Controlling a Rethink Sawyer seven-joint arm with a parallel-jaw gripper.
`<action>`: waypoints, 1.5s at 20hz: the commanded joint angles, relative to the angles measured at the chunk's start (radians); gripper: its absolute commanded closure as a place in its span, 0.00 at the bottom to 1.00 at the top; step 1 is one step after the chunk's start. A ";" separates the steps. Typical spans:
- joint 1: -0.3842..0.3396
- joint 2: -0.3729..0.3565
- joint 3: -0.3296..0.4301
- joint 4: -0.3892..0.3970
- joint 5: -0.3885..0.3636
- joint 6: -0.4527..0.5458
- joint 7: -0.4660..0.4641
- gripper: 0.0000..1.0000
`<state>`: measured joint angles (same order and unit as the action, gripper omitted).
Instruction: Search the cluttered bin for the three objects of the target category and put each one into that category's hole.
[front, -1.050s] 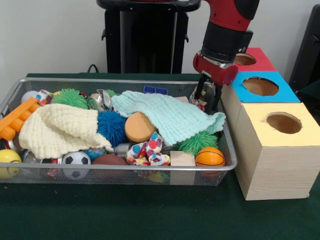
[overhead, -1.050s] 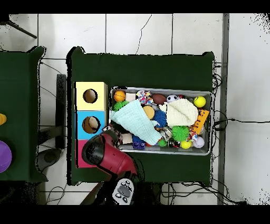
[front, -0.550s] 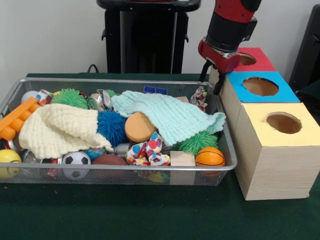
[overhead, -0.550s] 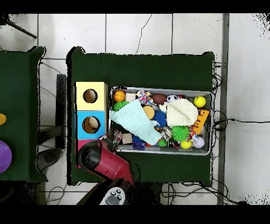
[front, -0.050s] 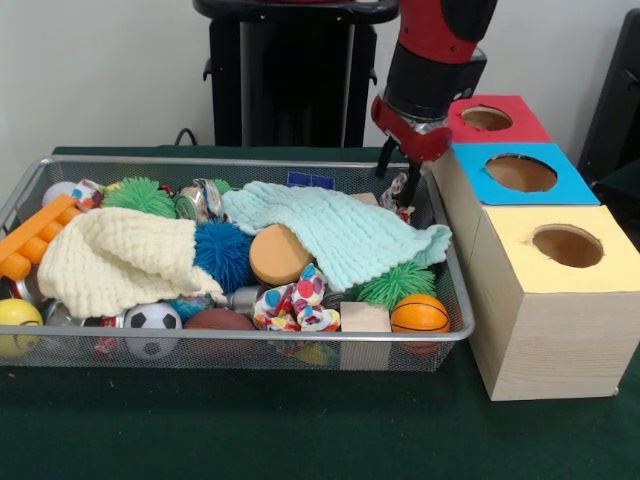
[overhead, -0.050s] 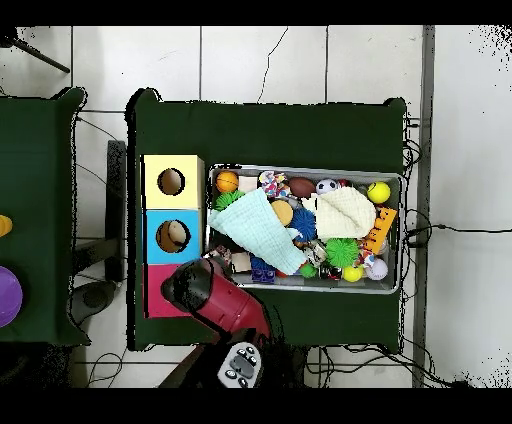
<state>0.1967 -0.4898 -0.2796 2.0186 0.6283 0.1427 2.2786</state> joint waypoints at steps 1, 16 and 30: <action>-0.038 0.063 0.142 0.011 0.051 -0.080 0.248 0.00; -0.013 0.040 0.177 0.038 0.094 -0.017 0.270 0.00; -0.041 0.064 0.220 0.048 0.105 -0.063 0.246 1.00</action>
<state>0.1645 -0.4625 -0.1967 2.0455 0.6887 0.0808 2.2790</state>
